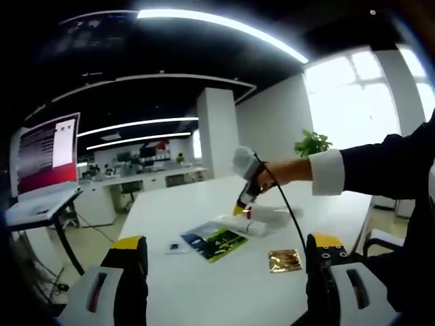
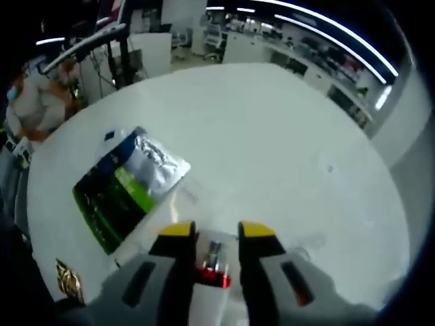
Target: Arrange the skincare products in the storage area until every visible bottle or jar stands upright without overlapping.
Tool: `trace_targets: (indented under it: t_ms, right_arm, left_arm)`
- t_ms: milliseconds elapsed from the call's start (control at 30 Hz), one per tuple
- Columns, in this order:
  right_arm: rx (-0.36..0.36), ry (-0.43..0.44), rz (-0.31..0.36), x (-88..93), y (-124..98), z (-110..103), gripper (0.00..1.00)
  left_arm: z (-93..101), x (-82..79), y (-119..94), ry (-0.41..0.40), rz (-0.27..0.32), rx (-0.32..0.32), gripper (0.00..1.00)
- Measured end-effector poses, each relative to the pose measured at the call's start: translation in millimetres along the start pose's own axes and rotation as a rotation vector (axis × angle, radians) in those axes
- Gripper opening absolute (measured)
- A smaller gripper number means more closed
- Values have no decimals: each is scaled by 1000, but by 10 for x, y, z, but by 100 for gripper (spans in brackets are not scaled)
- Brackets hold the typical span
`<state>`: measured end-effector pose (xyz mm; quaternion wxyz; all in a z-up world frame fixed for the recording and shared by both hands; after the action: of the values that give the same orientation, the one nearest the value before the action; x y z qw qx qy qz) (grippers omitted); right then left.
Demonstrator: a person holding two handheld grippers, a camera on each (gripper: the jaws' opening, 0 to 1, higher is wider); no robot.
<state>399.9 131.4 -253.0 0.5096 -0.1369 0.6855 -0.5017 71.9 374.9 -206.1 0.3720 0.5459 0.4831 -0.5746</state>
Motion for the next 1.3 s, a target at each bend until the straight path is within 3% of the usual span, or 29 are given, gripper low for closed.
trace_targets:
  t_ms: [233,267,333,433,533,700,800,967,1133,1300]
  right_arm:
    - [4,5,2,19,-42,24,19]
    - [10,-4,3,15,-58,27,17]
    - [23,-46,33,-10,-124,9,0]
    - [30,-61,-13,37,-147,16,0]
    - [30,-64,-6,79,-160,15,0]
    - [17,-19,-25,175,-122,15,18]
    - [22,-8,-11,257,-156,-39,22]
    - [53,-7,12,185,-235,18,26]
    - [91,-13,-35,259,-338,-37,30]
    - [109,9,-107,297,-362,57,33]
  left_arm:
    - [28,38,31,-23,-12,29,99]
    - [32,39,30,-17,-12,27,99]
    - [29,45,28,-9,-16,17,99]
    - [15,55,26,-15,-17,15,99]
    - [19,62,26,-14,-18,15,99]
    - [28,72,22,-14,-20,16,99]
    - [26,65,16,-15,-17,14,99]
    - [34,61,16,-13,-17,13,99]
    - [45,61,26,-12,-17,14,99]
    - [47,64,25,-12,-17,14,99]
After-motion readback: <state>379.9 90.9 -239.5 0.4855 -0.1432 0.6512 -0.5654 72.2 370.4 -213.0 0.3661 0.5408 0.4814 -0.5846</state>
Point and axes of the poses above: the point that each gripper's makers call its tool centre point, and the gripper's own axes: y roughly forward along the fingers, z roughly to its right, x roughly out of its underside, the point moved 9 cm from there along -y, roughly backward along the fingers, and after that the axes turned 10 degrees about -x, right-handed, at the moved point
